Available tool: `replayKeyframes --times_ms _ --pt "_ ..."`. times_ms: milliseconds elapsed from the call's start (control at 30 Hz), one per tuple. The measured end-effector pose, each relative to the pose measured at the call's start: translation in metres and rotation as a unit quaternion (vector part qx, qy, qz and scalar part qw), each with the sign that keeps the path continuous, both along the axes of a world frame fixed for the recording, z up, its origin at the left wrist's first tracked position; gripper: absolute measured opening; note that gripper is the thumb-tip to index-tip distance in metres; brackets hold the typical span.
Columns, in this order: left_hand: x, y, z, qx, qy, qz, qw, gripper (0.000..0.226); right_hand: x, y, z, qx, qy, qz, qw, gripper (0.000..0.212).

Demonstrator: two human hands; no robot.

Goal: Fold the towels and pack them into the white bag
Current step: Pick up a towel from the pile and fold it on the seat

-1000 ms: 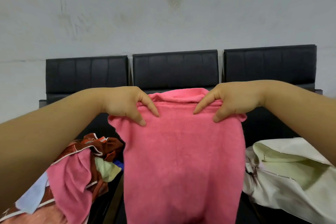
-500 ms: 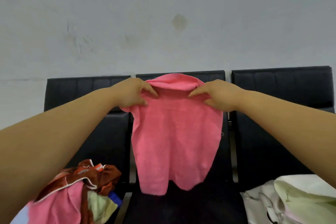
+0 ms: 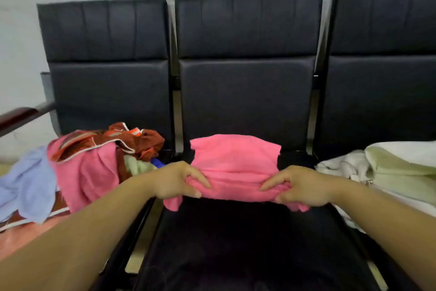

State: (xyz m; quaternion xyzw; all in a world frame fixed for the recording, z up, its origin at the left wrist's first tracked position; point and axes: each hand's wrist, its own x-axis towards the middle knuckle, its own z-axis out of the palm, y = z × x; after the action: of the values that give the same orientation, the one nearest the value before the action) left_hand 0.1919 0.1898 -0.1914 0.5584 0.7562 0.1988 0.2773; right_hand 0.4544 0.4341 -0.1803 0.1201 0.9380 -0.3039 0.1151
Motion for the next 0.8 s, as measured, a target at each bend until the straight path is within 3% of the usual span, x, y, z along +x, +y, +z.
replayKeyframes --times_ms 167,300,433,600,733,800 --pt "-0.001 -0.002 -0.073 -0.033 -0.073 0.01 0.997 0.028 0.011 0.004 -0.082 -0.079 -0.038 -0.064 0.994 0.039" --pt "-0.003 0.008 -0.1 0.006 -0.064 0.046 0.997 0.019 -0.004 0.005 -0.106 -0.101 0.017 -0.118 0.988 0.041" --pt "0.004 0.014 -0.104 -0.025 -0.089 0.043 0.995 0.018 -0.009 0.002 -0.126 -0.078 -0.011 -0.106 0.991 0.04" --pt "0.019 -0.019 -0.095 -0.148 -0.235 -0.013 0.961 0.021 0.019 -0.019 -0.128 -0.134 -0.114 -0.032 0.984 0.034" --pt "0.02 -0.045 -0.096 -0.174 -0.275 -0.003 0.946 0.053 0.04 -0.023 -0.128 -0.224 -0.079 -0.064 0.969 0.042" --pt "0.02 -0.046 -0.092 -0.172 -0.271 0.02 0.947 0.033 0.045 -0.02 -0.125 -0.237 -0.06 -0.08 0.966 0.037"
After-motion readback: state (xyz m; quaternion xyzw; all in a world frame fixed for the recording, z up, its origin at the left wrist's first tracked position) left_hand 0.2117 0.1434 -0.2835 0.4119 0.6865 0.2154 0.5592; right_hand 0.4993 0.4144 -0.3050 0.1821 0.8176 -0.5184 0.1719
